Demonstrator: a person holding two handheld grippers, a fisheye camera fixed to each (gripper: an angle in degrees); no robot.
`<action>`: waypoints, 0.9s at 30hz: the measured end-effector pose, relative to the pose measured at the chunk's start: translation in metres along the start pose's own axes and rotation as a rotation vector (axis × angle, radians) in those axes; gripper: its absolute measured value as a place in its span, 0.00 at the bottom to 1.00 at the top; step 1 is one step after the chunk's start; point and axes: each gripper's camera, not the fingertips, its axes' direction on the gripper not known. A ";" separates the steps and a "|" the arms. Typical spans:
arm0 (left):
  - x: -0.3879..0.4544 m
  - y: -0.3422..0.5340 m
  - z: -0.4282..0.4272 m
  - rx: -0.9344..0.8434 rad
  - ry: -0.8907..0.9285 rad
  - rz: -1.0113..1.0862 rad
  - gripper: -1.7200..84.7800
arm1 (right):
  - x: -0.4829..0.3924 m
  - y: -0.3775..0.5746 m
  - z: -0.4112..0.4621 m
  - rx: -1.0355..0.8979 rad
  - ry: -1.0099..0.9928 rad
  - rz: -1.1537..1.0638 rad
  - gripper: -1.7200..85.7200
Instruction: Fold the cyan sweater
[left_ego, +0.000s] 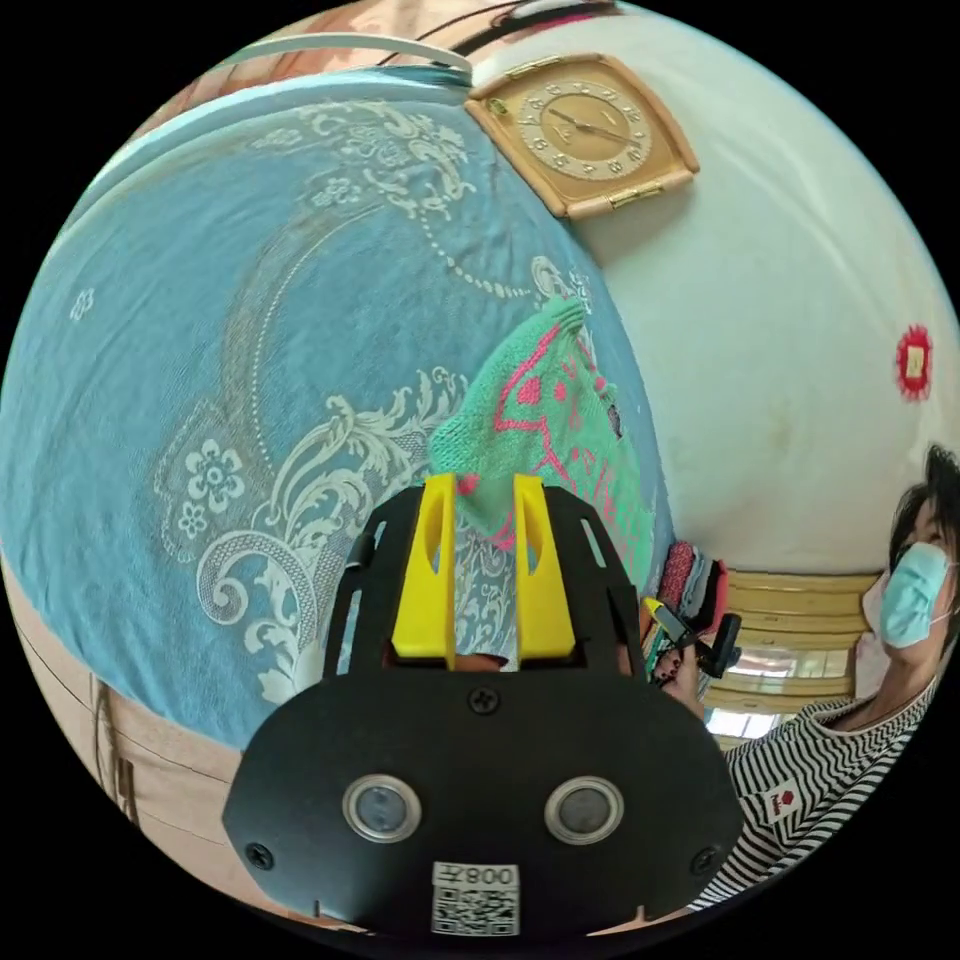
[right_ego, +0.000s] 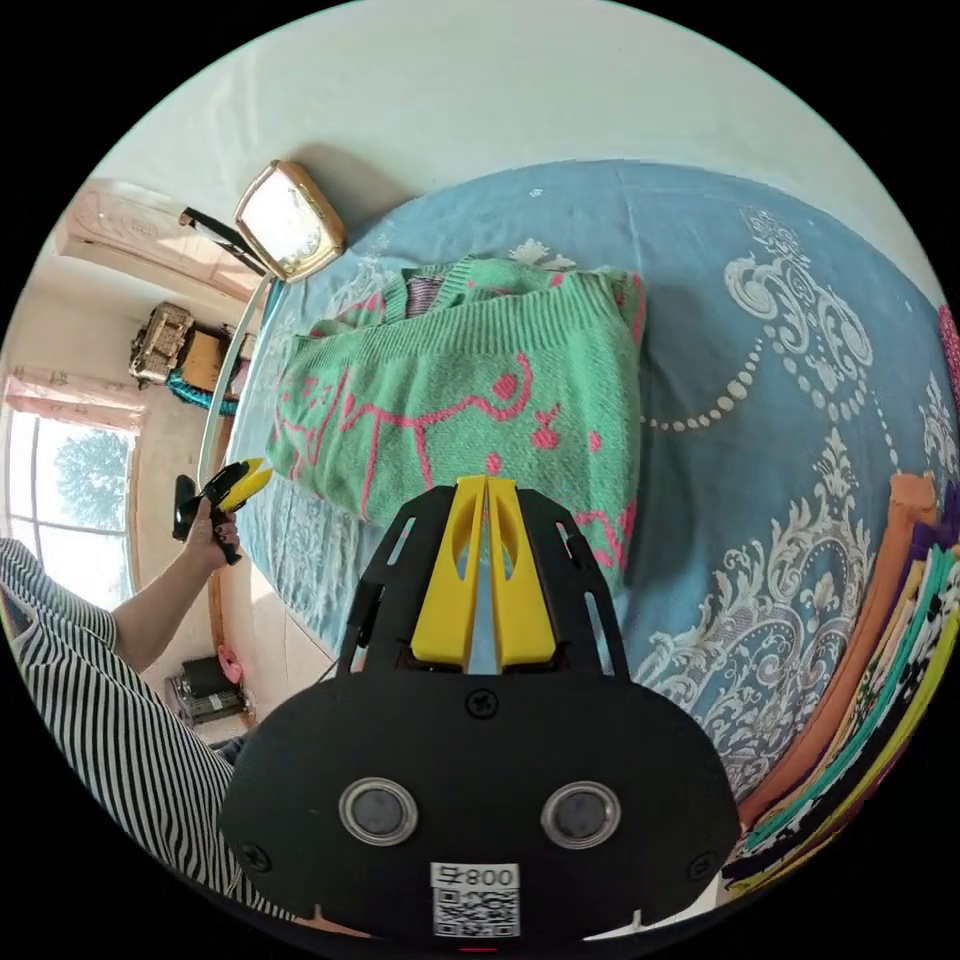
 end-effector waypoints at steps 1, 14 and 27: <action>-0.020 -0.001 -0.003 0.017 0.041 -0.061 0.14 | -0.018 -0.012 0.010 -0.018 -0.025 -0.045 0.04; -0.071 -0.030 0.000 0.043 0.288 -0.054 0.09 | -0.268 -0.189 0.151 -0.150 -0.163 -0.377 0.12; -0.062 -0.003 -0.006 0.021 0.228 -0.024 0.13 | -0.386 -0.279 0.257 -0.256 0.063 -0.245 0.16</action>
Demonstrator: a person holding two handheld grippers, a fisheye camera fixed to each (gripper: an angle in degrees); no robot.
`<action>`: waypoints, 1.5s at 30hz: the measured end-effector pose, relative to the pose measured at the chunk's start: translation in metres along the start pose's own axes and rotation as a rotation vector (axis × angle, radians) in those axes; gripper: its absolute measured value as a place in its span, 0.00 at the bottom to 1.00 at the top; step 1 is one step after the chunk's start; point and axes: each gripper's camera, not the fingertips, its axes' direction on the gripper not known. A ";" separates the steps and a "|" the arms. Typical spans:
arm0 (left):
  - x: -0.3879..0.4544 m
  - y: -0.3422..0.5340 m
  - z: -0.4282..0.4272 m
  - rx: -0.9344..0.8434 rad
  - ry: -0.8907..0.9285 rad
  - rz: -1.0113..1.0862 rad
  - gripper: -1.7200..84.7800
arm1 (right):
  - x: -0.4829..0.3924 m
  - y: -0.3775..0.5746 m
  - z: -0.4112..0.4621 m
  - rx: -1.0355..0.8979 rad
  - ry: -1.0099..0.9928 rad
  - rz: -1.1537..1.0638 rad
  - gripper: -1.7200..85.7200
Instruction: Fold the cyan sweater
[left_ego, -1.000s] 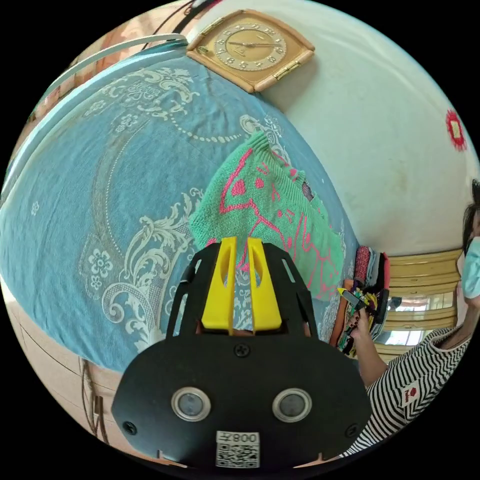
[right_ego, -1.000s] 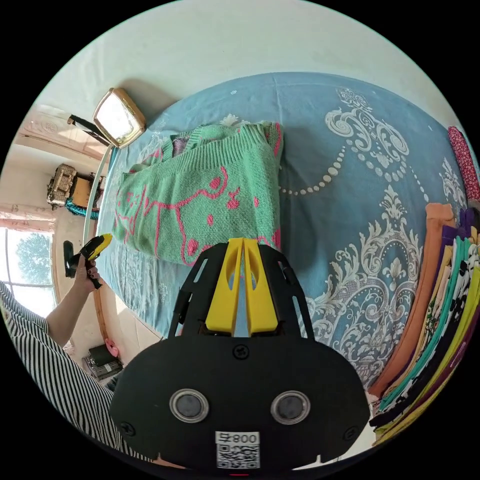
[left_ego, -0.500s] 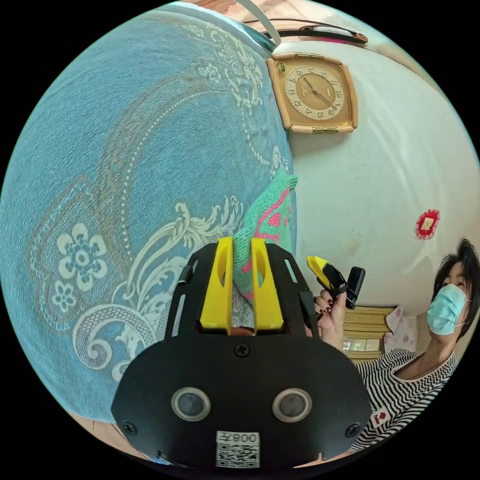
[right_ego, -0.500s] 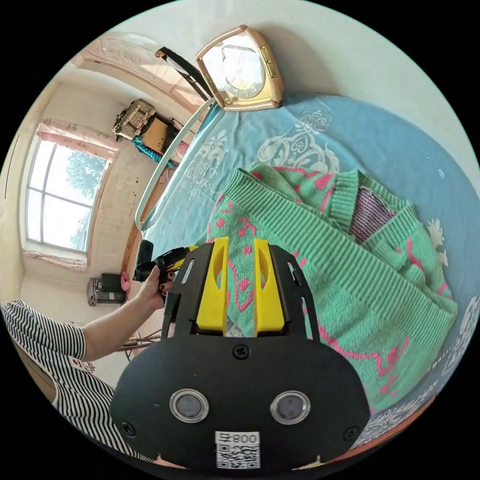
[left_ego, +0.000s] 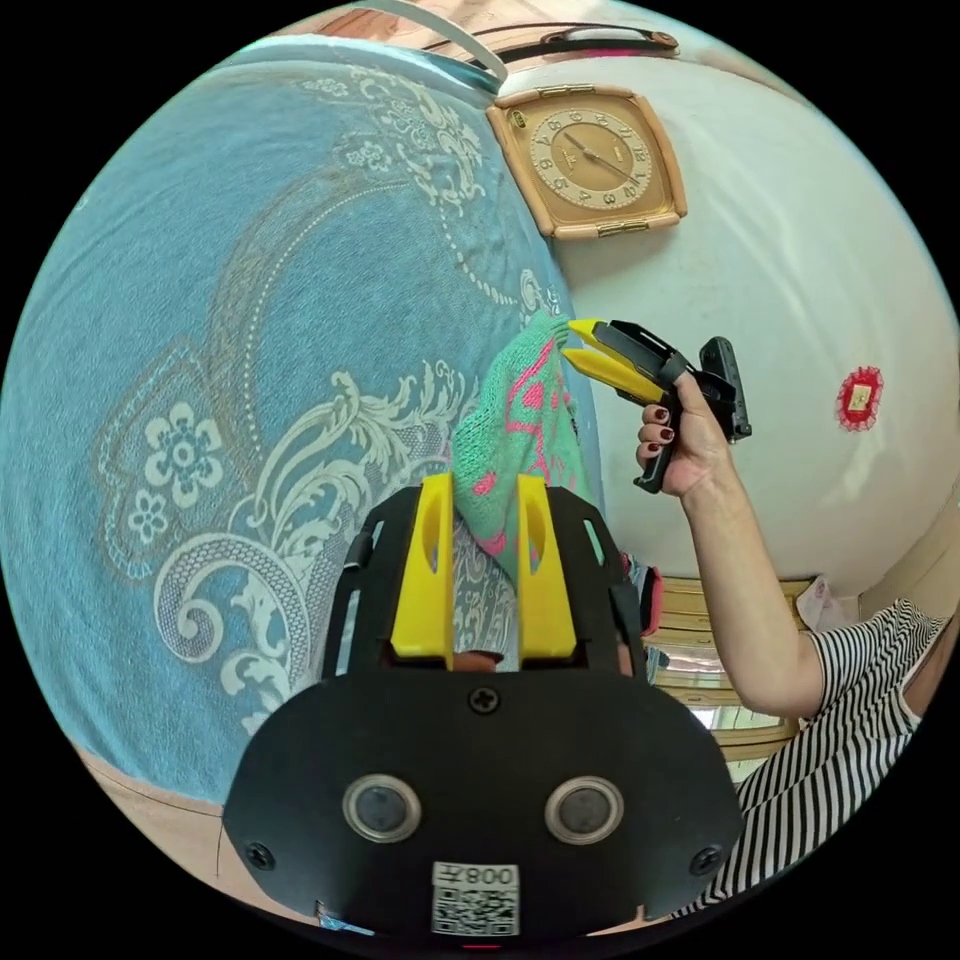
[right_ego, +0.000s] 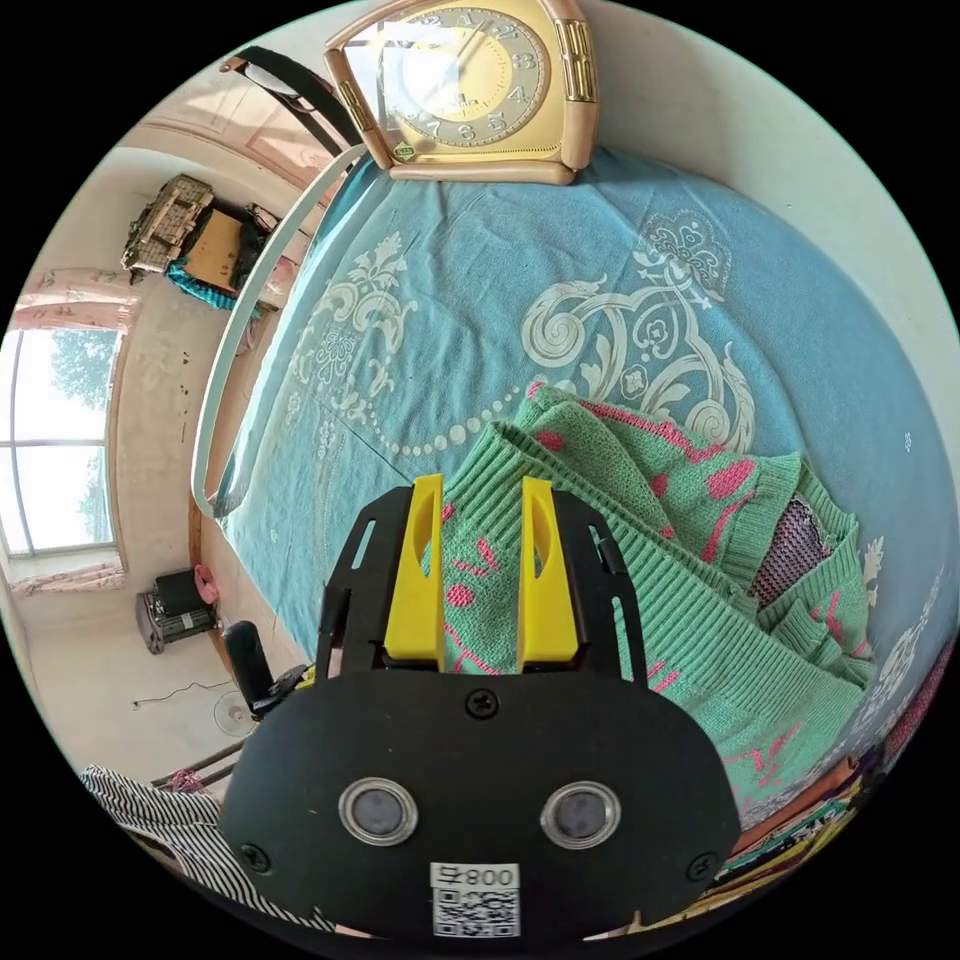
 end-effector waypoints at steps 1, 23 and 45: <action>-0.006 0.001 0.005 0.001 0.011 -0.024 0.13 | -0.005 -0.008 0.005 -0.007 0.016 0.020 0.16; 0.141 0.023 0.138 -0.170 -0.061 0.442 0.07 | -0.096 -0.113 0.098 -0.260 0.520 0.032 0.12; 0.329 0.156 0.302 -0.190 -0.209 0.763 0.06 | 0.117 0.005 -0.087 0.059 -0.141 -0.015 0.08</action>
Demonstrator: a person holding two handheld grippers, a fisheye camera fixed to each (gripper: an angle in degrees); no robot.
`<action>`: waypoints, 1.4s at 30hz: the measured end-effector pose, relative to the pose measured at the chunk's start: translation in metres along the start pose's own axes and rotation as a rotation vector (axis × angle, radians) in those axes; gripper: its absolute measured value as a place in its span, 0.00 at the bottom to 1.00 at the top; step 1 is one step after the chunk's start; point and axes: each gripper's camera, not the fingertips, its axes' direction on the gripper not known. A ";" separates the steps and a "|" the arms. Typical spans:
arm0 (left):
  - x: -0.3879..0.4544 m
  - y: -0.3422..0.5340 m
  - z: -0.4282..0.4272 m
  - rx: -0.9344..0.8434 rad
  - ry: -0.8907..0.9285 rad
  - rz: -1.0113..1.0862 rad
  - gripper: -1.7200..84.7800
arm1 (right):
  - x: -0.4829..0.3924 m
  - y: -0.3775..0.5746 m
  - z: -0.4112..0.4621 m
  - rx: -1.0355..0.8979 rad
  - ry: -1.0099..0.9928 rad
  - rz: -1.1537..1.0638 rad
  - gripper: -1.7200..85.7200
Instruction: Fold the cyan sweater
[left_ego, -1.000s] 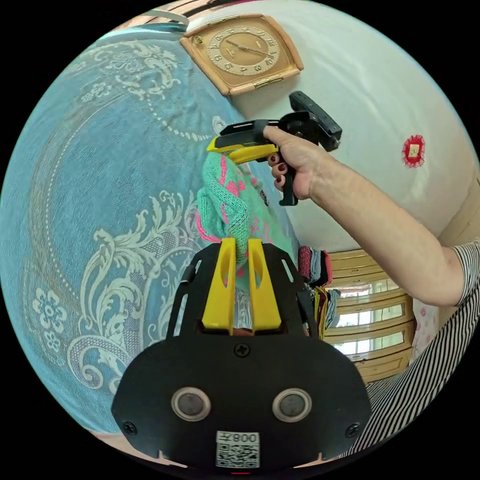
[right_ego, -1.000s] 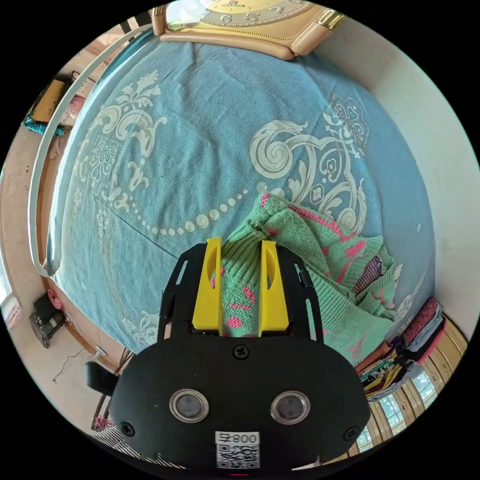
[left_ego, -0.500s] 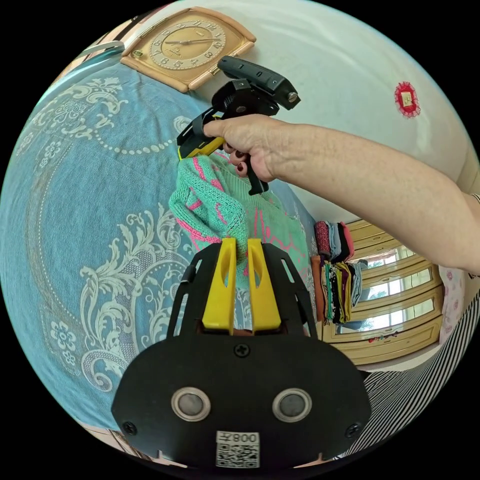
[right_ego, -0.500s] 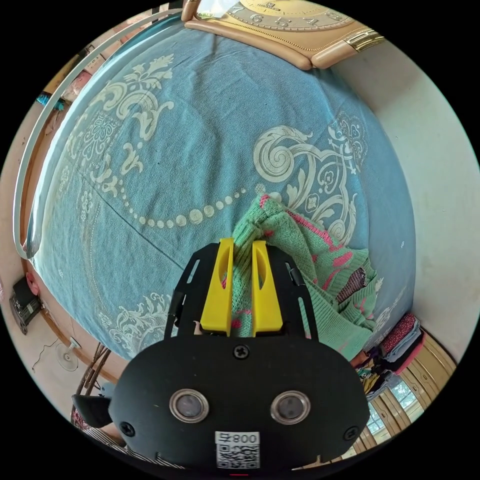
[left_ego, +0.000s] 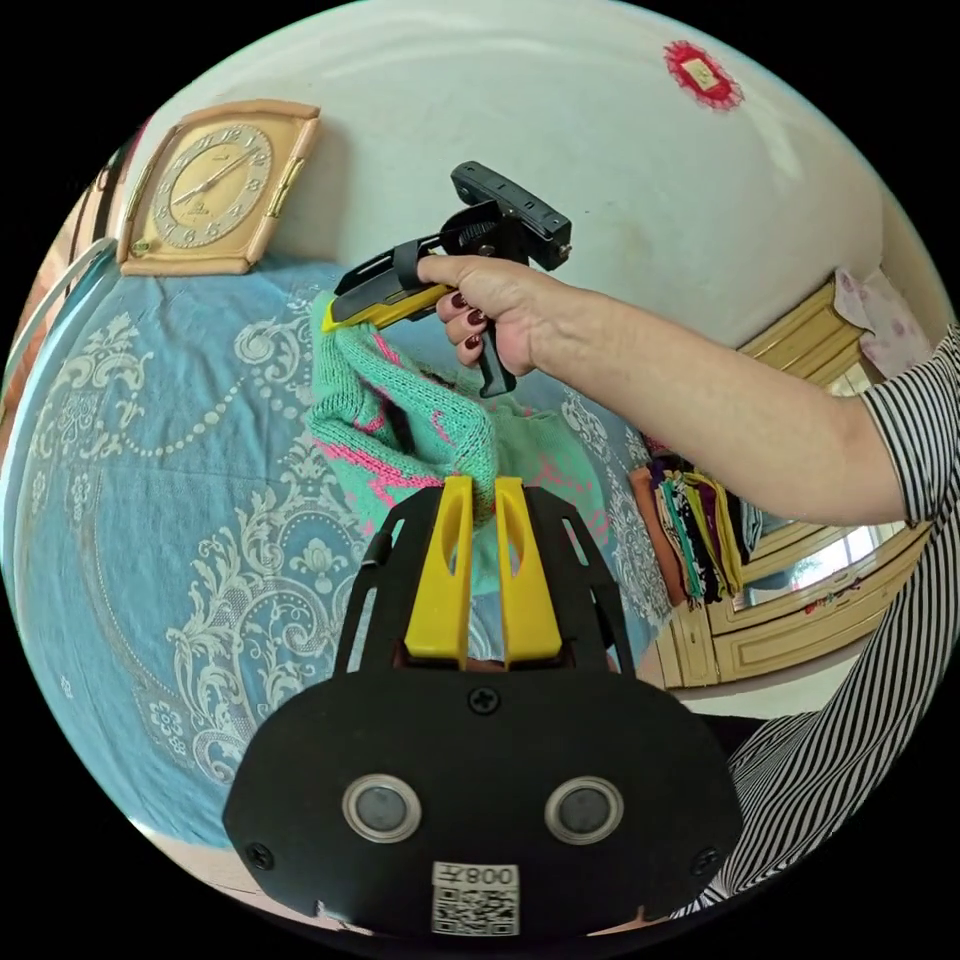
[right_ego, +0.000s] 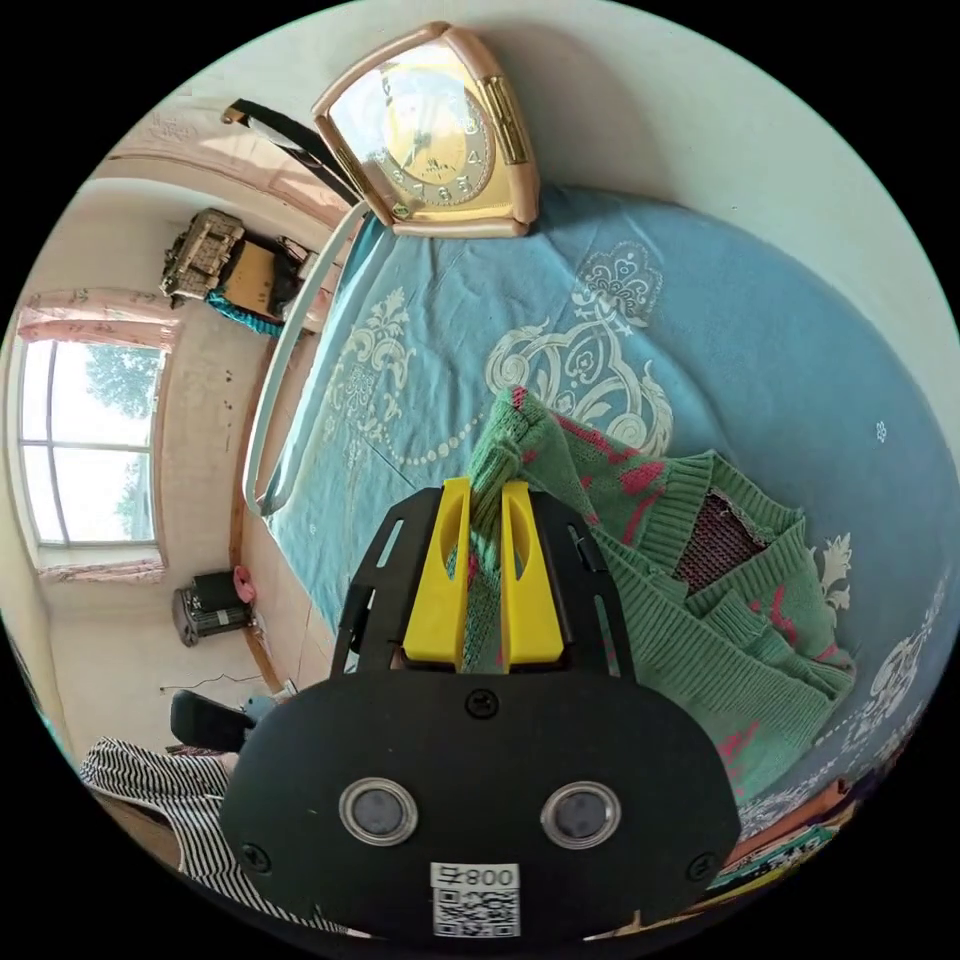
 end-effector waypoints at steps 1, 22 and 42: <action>0.023 -0.006 0.011 -0.008 0.005 0.041 0.06 | 0.020 0.016 -0.025 0.029 -0.040 -0.008 0.08; 0.343 -0.016 0.373 -0.471 0.021 0.438 0.06 | 0.413 0.318 -0.189 0.211 -0.287 0.255 0.08; 0.408 0.010 0.489 -0.536 -0.150 0.462 0.09 | 0.363 0.431 -0.213 0.310 -0.369 0.065 0.02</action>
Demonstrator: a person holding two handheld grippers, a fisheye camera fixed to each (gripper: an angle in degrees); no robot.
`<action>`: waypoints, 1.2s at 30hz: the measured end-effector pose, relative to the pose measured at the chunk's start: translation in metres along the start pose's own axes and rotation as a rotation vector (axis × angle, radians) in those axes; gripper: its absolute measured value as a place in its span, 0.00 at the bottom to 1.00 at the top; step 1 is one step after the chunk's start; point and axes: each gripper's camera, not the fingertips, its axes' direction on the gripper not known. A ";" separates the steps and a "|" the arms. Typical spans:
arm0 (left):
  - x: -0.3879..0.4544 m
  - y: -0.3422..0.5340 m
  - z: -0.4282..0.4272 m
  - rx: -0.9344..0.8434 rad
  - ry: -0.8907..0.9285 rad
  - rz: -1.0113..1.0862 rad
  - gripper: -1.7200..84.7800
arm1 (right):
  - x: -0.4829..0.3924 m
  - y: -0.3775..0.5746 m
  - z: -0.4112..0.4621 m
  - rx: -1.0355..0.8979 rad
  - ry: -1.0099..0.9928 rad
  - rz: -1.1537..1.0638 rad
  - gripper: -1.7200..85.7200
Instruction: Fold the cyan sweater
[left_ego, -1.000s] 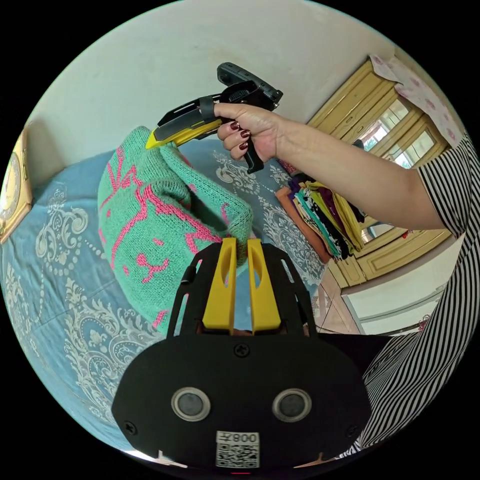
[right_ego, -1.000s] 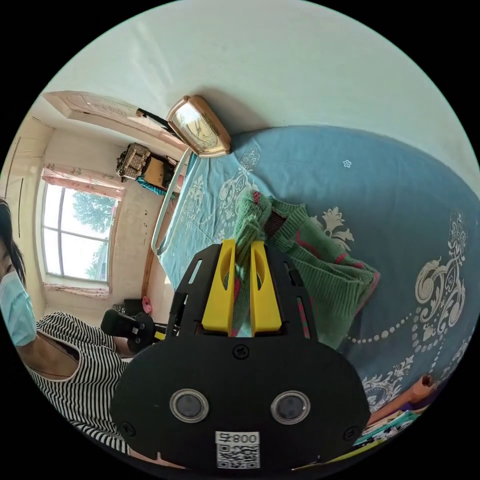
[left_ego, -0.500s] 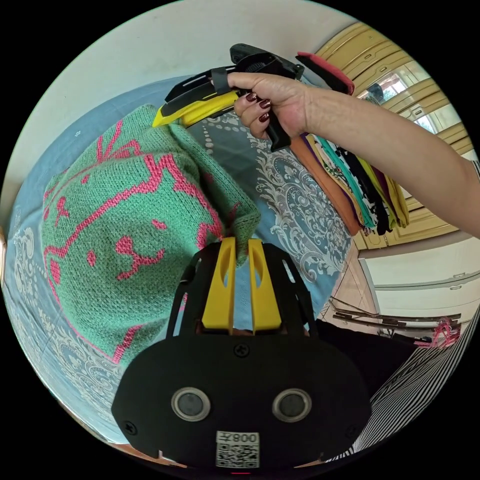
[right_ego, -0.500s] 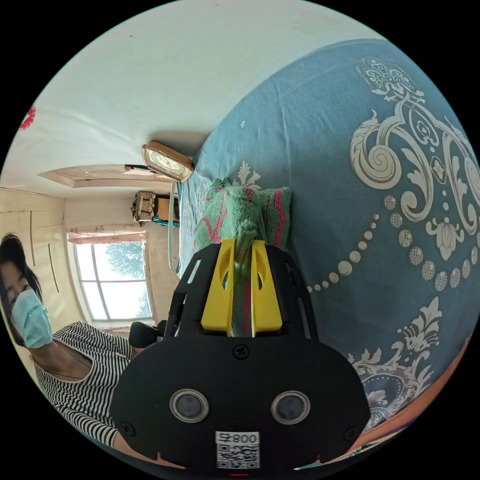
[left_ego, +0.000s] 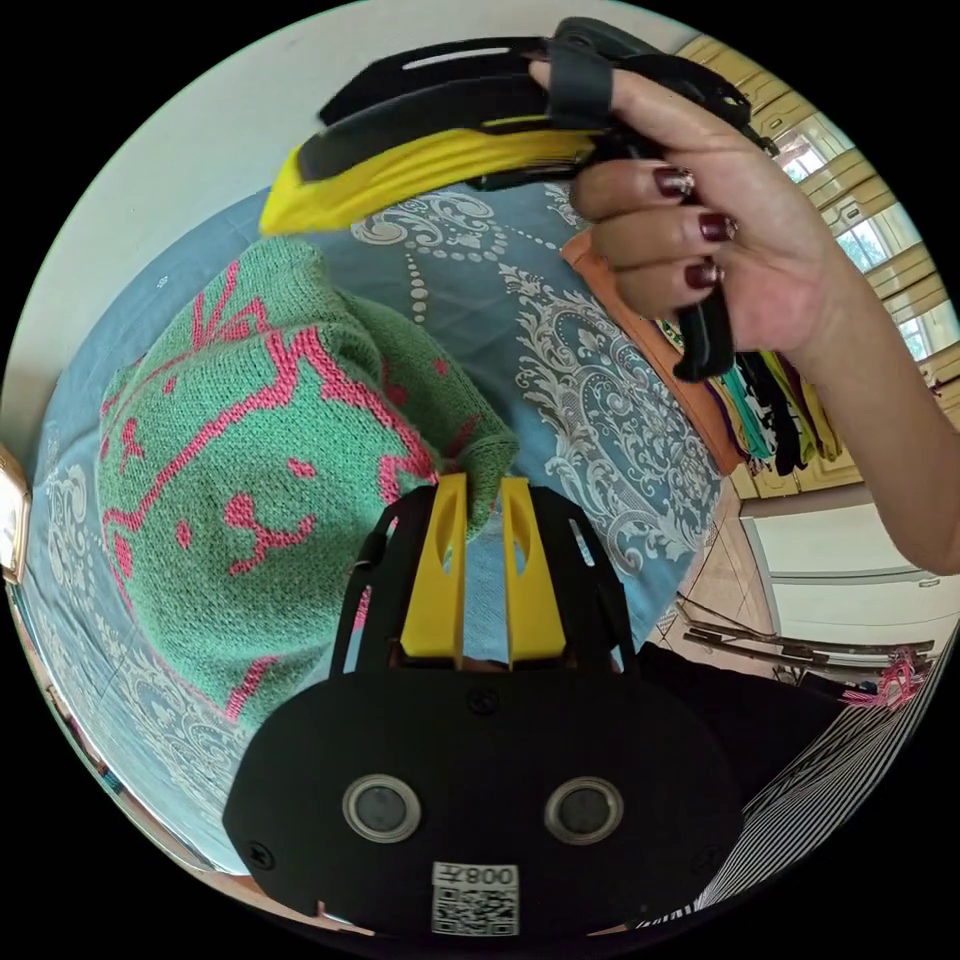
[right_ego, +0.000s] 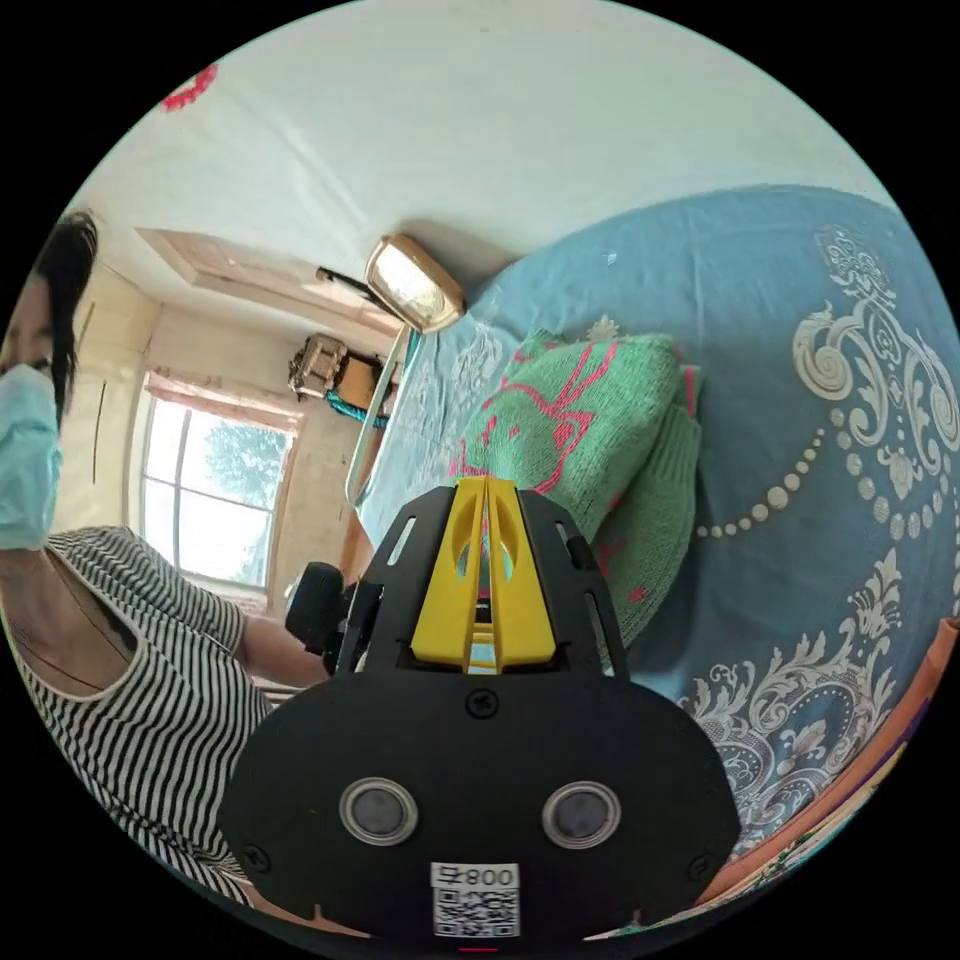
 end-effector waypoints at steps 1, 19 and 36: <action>0.001 0.001 -0.002 0.005 0.007 0.006 0.09 | -0.008 0.002 0.020 -0.059 0.089 -0.021 0.02; -0.103 0.069 0.000 0.052 0.010 -0.225 0.02 | -0.024 0.027 0.041 -0.052 0.263 0.042 0.02; -0.165 0.147 -0.026 0.178 0.152 -0.240 0.02 | -0.044 0.005 0.059 -0.013 0.398 0.013 0.02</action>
